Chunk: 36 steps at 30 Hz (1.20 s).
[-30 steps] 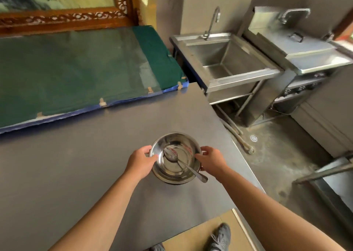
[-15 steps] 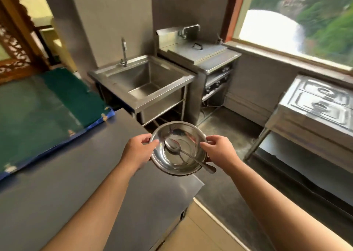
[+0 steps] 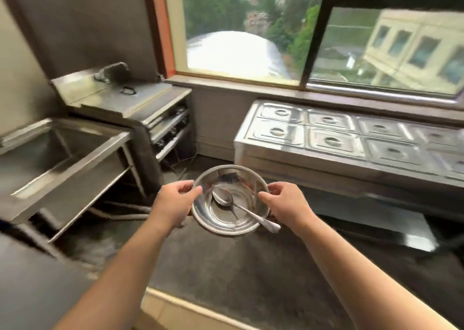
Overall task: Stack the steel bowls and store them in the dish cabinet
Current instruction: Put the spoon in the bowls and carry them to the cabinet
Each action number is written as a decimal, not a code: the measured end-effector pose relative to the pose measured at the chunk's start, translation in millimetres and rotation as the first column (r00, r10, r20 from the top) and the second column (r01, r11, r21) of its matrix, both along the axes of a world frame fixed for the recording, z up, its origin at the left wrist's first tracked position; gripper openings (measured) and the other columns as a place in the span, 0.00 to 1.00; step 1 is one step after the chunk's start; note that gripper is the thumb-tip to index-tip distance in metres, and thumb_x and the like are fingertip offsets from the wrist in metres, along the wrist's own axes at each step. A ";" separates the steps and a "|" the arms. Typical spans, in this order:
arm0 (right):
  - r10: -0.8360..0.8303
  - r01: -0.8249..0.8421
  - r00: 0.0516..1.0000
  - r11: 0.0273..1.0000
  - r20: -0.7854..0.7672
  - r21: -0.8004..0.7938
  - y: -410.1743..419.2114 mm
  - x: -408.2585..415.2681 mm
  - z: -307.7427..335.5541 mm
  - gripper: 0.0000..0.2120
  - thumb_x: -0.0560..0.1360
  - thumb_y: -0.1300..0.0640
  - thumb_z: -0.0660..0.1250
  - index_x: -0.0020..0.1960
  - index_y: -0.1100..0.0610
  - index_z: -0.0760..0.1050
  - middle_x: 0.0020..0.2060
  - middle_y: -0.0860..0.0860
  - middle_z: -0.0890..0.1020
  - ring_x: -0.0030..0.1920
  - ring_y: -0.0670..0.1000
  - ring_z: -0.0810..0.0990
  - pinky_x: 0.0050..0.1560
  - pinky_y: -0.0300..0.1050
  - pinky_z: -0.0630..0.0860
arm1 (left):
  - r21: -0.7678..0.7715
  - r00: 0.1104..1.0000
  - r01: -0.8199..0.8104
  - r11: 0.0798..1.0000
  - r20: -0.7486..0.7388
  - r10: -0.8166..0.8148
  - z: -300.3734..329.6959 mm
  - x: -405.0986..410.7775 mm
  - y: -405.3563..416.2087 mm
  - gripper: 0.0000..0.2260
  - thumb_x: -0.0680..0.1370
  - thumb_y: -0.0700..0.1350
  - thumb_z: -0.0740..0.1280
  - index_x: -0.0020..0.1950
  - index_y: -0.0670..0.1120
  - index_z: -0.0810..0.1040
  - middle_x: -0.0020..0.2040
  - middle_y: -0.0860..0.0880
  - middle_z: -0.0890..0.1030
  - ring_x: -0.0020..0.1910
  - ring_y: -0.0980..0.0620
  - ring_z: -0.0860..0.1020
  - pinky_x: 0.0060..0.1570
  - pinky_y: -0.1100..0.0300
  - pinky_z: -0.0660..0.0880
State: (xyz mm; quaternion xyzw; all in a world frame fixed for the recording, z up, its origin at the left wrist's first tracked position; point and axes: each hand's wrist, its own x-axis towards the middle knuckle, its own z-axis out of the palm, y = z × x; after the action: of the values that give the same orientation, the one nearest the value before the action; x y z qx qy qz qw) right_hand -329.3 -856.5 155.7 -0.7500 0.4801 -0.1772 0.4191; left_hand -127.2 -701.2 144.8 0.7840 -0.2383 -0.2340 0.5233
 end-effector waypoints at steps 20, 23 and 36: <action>-0.713 0.713 0.701 0.701 0.022 0.027 -236.2 -282.5 -1.9 0.06 0.72 0.51 0.74 0.45 0.53 0.85 0.38 0.47 0.88 0.43 0.52 0.87 0.53 0.57 0.84 | 0.066 0.636 0.762 0.644 0.107 -0.764 8.6 -226.9 -423.6 0.10 0.75 0.52 0.72 0.54 0.51 0.86 0.45 0.56 0.86 0.46 0.55 0.83 0.54 0.50 0.79; -0.806 0.805 0.591 0.592 0.030 0.034 -270.6 -310.3 -0.4 0.14 0.67 0.48 0.72 0.44 0.59 0.85 0.37 0.55 0.88 0.39 0.55 0.86 0.50 0.61 0.83 | 0.074 0.512 0.847 0.526 0.148 -0.846 14.6 -262.6 -490.1 0.11 0.75 0.52 0.71 0.36 0.67 0.83 0.35 0.66 0.83 0.37 0.67 0.81 0.42 0.60 0.75; -0.976 0.977 0.206 0.209 0.069 0.036 -351.9 -438.6 6.8 0.23 0.65 0.48 0.68 0.44 0.70 0.79 0.32 0.65 0.78 0.34 0.54 0.74 0.47 0.68 0.80 | 0.073 0.114 0.989 0.127 0.166 -0.980 27.5 -441.5 -671.3 0.09 0.72 0.52 0.73 0.33 0.64 0.82 0.40 0.57 0.86 0.41 0.52 0.85 0.49 0.47 0.82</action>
State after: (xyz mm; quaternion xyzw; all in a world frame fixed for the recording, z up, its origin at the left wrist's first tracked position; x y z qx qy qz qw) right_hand -767.9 -1208.4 162.5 -0.2769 0.8271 -0.4335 0.2265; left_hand -568.7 -1372.5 172.4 0.4331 -0.7469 -0.4455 0.2368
